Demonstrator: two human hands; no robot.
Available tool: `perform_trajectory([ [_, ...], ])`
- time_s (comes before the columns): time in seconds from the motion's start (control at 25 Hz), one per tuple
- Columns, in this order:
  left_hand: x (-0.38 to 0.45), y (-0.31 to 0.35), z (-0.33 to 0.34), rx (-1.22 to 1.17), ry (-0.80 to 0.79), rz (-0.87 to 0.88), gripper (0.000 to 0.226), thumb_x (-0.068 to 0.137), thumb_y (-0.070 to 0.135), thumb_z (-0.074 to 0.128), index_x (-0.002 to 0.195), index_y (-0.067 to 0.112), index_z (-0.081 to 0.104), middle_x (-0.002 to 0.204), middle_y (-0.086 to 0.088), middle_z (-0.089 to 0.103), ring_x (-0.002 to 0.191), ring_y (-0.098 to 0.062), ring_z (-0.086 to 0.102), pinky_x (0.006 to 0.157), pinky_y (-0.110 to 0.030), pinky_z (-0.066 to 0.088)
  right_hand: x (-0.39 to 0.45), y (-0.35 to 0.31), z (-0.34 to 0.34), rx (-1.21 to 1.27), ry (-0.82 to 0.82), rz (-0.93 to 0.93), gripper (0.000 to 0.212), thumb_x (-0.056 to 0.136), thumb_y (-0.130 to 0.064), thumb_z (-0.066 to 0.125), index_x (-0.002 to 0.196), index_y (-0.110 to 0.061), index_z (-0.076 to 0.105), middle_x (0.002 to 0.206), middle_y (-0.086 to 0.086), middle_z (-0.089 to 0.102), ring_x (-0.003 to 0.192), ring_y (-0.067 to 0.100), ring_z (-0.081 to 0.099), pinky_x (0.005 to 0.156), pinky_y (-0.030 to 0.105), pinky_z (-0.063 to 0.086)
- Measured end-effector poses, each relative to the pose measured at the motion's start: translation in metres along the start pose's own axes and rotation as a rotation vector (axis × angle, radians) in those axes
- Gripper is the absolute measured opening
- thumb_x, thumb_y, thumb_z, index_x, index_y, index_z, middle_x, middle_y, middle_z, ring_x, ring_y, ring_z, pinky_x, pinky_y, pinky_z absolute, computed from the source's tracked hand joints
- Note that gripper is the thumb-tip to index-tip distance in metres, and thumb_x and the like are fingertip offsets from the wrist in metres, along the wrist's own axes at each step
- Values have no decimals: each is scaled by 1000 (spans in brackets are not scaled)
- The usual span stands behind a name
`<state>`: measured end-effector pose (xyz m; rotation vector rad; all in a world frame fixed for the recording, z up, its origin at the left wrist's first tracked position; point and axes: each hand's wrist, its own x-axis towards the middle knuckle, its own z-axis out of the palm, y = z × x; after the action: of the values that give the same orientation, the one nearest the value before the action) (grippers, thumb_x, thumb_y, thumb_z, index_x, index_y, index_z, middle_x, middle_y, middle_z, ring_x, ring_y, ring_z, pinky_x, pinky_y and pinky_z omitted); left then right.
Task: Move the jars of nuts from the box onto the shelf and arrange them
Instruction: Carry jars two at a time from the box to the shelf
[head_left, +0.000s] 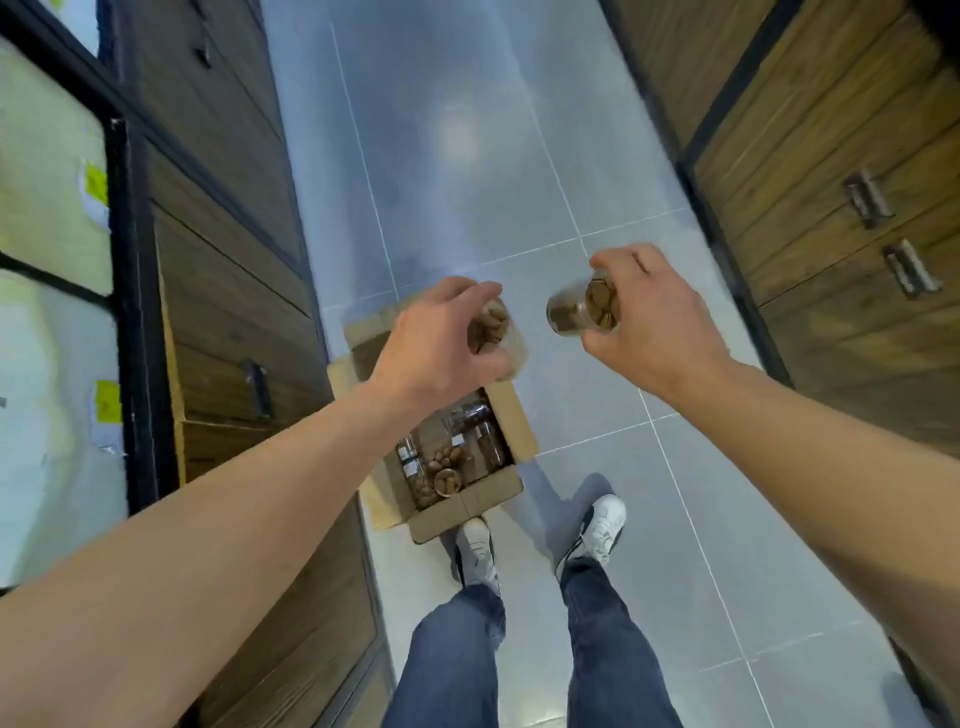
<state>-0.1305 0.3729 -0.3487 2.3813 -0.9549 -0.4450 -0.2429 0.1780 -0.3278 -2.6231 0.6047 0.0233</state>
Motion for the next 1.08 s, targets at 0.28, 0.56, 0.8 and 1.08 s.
perform_trajectory([
  [0.28, 27, 163, -8, 79, -150, 429, 68, 65, 34, 76, 130, 27, 57, 127, 6, 56, 110, -15, 56, 93, -31, 46, -111, 54, -138, -17, 205, 302, 63, 78, -29, 68, 136, -23, 44, 134, 5, 44, 107, 30, 56, 88, 36, 45],
  [0.56, 60, 330, 27, 122, -205, 742, 66, 66, 39, 67, 130, 27, 58, 125, 5, 58, 106, -15, 59, 91, -21, 41, -210, 139, -242, -74, 415, 521, 63, 80, -31, 67, 138, -22, 45, 135, 5, 44, 113, 29, 54, 89, 36, 44],
  [0.8, 102, 480, 56, 98, -185, 955, 67, 69, 51, 58, 133, 30, 55, 126, 4, 59, 114, -15, 56, 97, -34, 46, -262, 226, -332, -143, 503, 605, 65, 82, -32, 63, 142, -21, 41, 134, 6, 45, 113, 32, 55, 89, 37, 48],
  [1.08, 160, 600, 79, 45, -158, 1070, 62, 76, 45, 61, 134, 25, 54, 131, -1, 58, 118, -18, 53, 98, -30, 40, -258, 294, -414, -231, 636, 689, 67, 81, -30, 67, 142, -21, 42, 133, 6, 47, 106, 30, 58, 82, 34, 48],
])
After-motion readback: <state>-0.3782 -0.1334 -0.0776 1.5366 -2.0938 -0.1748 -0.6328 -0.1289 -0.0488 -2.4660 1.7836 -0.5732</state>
